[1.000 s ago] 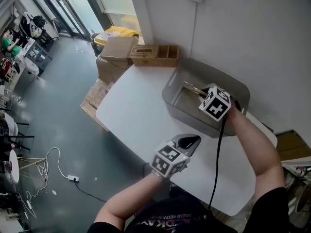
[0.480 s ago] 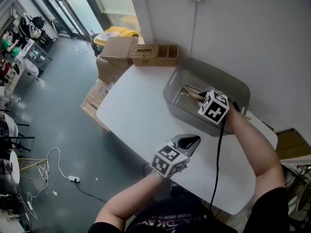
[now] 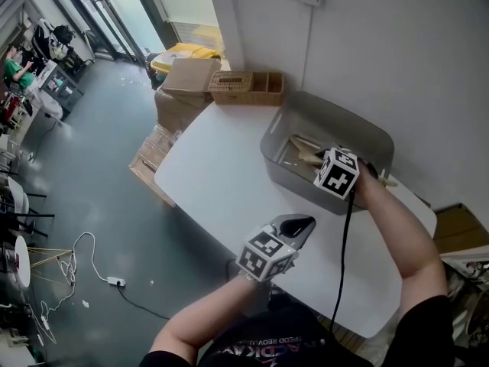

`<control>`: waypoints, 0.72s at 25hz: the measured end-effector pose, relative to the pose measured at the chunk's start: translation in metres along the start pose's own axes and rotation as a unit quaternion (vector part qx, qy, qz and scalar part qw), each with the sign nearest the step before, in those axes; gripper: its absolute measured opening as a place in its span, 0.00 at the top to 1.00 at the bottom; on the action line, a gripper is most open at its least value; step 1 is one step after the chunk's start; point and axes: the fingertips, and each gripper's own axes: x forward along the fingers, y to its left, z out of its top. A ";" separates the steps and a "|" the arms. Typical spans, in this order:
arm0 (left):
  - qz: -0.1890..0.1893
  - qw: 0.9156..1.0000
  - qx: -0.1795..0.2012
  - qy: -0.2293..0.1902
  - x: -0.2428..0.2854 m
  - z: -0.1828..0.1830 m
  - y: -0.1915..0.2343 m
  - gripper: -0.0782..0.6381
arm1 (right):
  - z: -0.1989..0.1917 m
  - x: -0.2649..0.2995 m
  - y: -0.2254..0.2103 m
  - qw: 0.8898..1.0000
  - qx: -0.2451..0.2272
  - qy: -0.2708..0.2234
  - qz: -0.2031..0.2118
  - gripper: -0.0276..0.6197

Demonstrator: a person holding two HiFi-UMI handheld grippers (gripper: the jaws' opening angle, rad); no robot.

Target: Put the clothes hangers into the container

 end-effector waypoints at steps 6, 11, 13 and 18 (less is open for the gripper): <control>0.005 1.000 0.000 -0.004 -0.007 -0.002 0.001 0.88 | -0.005 0.001 -0.001 1.000 -0.021 0.015 -0.007 0.77; 0.006 1.000 0.004 -0.007 -0.016 -0.002 -0.005 0.88 | -0.007 -0.009 0.006 0.998 -0.057 0.026 -0.017 0.75; 0.005 1.000 0.006 -0.009 -0.017 -0.002 -0.007 0.88 | -0.007 -0.013 0.008 0.997 -0.069 0.027 -0.022 0.75; 0.002 1.000 0.010 -0.015 -0.021 0.000 -0.014 0.88 | 0.001 -0.032 0.012 0.996 -0.077 0.011 -0.036 0.75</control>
